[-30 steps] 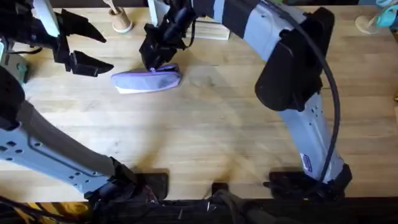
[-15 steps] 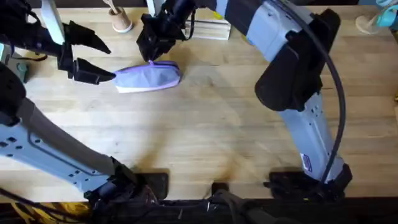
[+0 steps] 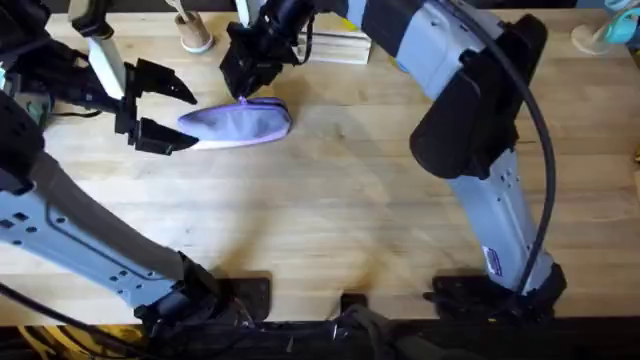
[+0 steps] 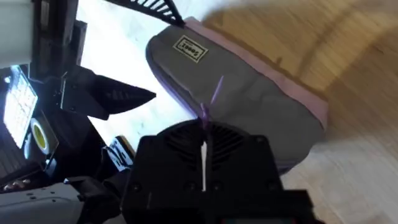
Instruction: Unzip the bag, pick up the pens from the table one at a time and place them inside, then zip the bag closed.
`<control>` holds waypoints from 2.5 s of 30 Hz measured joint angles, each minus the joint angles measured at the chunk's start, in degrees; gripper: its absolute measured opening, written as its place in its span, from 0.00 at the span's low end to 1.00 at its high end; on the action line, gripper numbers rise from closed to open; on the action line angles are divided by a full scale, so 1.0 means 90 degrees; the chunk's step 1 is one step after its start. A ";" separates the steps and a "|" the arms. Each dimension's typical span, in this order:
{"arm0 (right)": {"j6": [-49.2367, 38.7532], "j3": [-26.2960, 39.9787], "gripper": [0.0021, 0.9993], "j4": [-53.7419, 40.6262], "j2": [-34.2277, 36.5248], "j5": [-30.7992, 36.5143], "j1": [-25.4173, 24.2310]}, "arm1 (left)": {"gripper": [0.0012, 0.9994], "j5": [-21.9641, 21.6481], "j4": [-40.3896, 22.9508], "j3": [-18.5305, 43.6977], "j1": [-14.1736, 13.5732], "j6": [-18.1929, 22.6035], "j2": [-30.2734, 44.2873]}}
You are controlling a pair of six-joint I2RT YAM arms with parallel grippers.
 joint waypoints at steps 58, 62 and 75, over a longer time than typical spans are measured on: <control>0.0586 -0.1034 0.19 -0.0561 0.0255 0.1476 -0.1066 | 0.04 0.0174 0.0003 -0.0068 -0.0135 0.0090 0.0002; 0.0611 -0.0220 0.62 -0.1021 0.0270 0.1798 -0.1190 | 0.04 0.0165 0.0008 -0.0068 -0.0109 0.0090 0.0002; -0.0035 0.3207 1.00 -0.2249 0.0248 0.2683 -0.1275 | 0.80 0.0095 0.0017 -0.0068 -0.0049 0.0115 0.0000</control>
